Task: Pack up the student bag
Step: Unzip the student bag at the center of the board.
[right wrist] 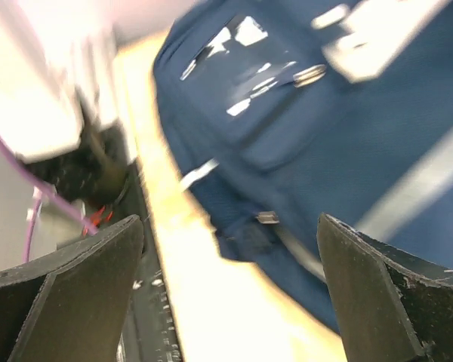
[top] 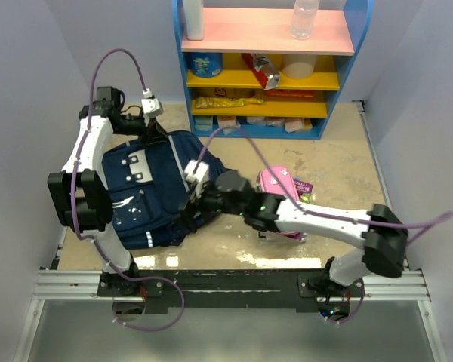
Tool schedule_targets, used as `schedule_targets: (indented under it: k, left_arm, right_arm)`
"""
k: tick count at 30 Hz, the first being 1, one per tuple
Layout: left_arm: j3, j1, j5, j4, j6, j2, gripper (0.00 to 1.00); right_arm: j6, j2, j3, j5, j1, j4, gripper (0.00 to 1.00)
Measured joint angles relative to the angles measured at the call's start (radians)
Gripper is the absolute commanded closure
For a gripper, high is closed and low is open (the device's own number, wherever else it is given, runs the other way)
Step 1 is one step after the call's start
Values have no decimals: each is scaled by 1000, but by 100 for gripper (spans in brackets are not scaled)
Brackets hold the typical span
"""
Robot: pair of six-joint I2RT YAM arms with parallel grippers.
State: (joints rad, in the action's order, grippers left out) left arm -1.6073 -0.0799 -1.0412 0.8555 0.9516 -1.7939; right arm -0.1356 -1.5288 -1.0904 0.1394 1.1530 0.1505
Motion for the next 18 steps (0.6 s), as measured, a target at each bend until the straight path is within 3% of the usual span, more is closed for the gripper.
schedule_targets:
  k: [3,7,16,18]
  left_arm:
    - [-119,-16,-64,214,197,-53,100]
    - [-100,-31,-111,340,364,-57,100]
    - [-78,-24,-152,441,465,-61,99]
    - [-71,-14,-152,441,467,-72,79]
  right_arm:
    - [-26,120,12,-38,-103,-28,1]
    - [-63,236,12,-198,-235,-116,1]
    - [-206,366,27,-562,-298,-499,1]
    - [-242,399,53,-602,-306,-564,1]
